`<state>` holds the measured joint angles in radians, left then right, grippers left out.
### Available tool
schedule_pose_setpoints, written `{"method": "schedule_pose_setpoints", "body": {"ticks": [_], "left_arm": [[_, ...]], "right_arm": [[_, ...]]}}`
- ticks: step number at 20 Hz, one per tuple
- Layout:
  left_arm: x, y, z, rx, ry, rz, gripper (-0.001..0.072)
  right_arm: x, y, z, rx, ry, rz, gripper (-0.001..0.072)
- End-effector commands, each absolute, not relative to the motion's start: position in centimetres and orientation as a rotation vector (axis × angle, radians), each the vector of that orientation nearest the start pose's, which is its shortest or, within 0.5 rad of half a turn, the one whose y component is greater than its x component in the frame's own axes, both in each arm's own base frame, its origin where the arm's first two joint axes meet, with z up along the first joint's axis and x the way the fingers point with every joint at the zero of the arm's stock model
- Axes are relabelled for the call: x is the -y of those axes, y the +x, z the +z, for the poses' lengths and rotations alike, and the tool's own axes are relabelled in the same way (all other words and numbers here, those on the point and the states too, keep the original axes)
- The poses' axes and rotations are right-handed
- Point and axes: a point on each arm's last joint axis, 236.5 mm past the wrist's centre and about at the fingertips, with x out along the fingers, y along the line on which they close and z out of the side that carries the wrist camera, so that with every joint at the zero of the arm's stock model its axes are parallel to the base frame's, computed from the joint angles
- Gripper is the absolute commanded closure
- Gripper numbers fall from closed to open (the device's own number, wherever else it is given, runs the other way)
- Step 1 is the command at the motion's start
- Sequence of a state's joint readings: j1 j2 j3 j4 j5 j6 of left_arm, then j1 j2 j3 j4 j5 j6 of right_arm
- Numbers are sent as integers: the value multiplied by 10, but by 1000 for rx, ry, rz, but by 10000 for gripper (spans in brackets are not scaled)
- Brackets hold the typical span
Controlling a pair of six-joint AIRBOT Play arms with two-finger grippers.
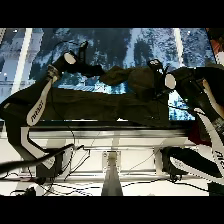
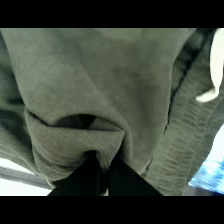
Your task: Fold the clothes and pants, and hang the long-sleeved shirts on hangers.
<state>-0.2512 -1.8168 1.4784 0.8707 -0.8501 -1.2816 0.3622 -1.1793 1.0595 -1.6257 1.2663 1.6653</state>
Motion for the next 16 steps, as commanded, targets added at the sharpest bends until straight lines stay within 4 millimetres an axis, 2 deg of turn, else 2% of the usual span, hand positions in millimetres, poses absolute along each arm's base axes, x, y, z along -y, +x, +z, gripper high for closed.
{"method": "schedule_pose_setpoints", "body": {"ticks": [1,2,6,9,10,12,14,16], "left_arm": [[213,479,-74,-1239,-315,-564,238],[214,477,-79,-1245,-300,-582,219],[243,477,-89,-1210,-267,-627,220],[262,472,-101,-1210,-245,-640,239],[266,472,-102,-1203,-235,-642,336],[267,483,-97,-1155,-231,-623,662],[257,506,-80,-1061,-236,-581,692],[232,535,-46,-945,-216,-526,693]], "right_arm": [[-113,328,6,-1299,-199,219,683],[-115,331,7,-1286,-192,224,683],[-131,329,8,-1283,-124,264,683],[-134,329,8,-1285,-114,270,682],[-134,329,9,-1284,-114,270,682],[-134,331,9,-1276,-113,270,683],[-136,336,11,-1250,-107,273,683],[-139,344,14,-1211,-99,277,683]]}}
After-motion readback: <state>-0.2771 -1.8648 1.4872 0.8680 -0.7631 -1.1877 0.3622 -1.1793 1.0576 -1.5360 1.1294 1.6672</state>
